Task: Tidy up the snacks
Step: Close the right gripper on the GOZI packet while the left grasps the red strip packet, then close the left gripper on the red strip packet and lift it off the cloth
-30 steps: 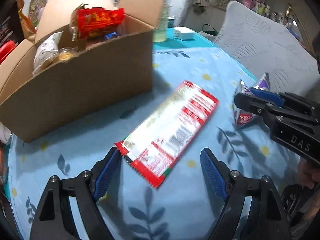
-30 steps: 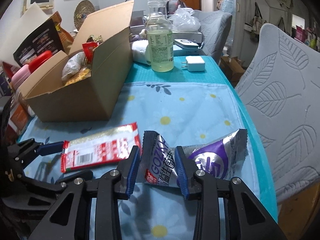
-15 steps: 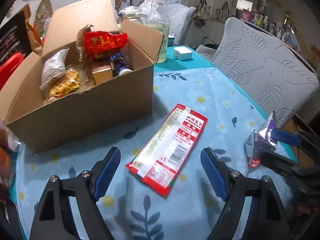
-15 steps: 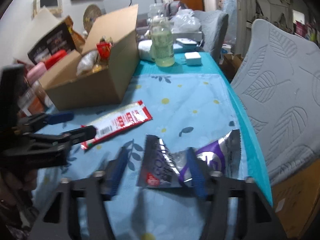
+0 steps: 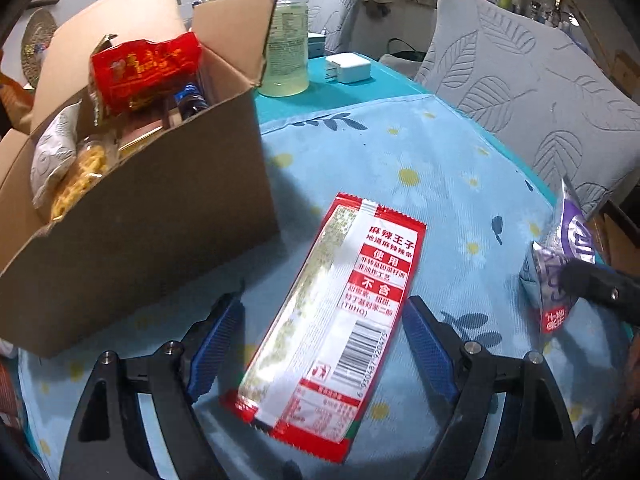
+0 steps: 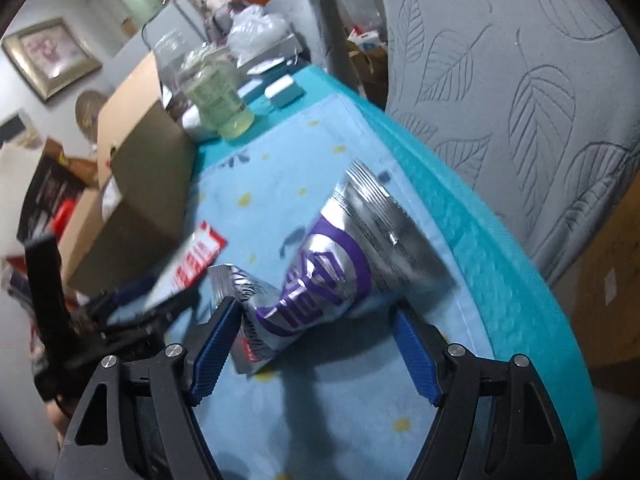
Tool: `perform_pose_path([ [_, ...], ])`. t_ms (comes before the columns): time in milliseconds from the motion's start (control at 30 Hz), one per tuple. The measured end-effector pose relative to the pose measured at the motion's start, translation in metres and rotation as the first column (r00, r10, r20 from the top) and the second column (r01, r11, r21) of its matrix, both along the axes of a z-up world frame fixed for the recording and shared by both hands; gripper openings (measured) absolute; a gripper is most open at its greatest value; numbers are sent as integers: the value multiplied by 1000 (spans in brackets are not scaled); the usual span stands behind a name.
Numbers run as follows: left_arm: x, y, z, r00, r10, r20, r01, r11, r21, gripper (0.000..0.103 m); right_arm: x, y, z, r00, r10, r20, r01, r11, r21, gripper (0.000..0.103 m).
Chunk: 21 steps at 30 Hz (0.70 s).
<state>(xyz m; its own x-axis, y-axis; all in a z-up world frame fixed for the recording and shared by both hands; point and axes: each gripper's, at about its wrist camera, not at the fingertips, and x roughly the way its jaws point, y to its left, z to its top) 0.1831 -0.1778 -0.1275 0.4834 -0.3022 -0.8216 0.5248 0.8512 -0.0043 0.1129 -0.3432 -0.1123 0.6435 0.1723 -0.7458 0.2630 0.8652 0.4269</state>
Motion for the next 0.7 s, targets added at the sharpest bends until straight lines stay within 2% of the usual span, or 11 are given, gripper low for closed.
perform_pose_path([
  [100, 4, -1, 0, 1000, -15, -4, 15, 1000, 4, 84, 16, 4, -1, 1000, 29, -4, -29, 1000, -2, 77],
  [167, 4, 1, 1, 1000, -7, -2, 7, 1000, 0, 76, 25, 11, -1, 998, 56, 2, -56, 998, -25, 74],
  [200, 3, 3, 3, 1000, 3, 3, -3, 1000, -2, 65, 30, 16, -1, 997, 82, 6, -82, 996, -36, 69],
  [233, 1, 6, 4, 1000, 16, 3, -16, 1000, -5, 59, 35, 20, -2, 995, 102, 3, -102, 994, -38, 63],
  [333, -6, 17, 5, 998, 58, -10, -58, 998, 1, 56, 42, 31, -4, 990, 138, 0, -138, 988, -72, 53],
  [400, -15, 24, 6, 997, 70, -15, -70, 997, 10, 55, 44, 40, -4, 986, 167, -1, -166, 983, -83, 50],
  [500, -29, 41, 7, 995, 95, -29, -95, 995, 6, 51, 43, 54, -6, 975, 221, 9, -220, 973, -73, 49],
  [700, -63, 84, 8, 985, 162, -51, -163, 987, -10, 51, 25, 89, -7, 939, 342, 16, -340, 937, -84, 47],
])
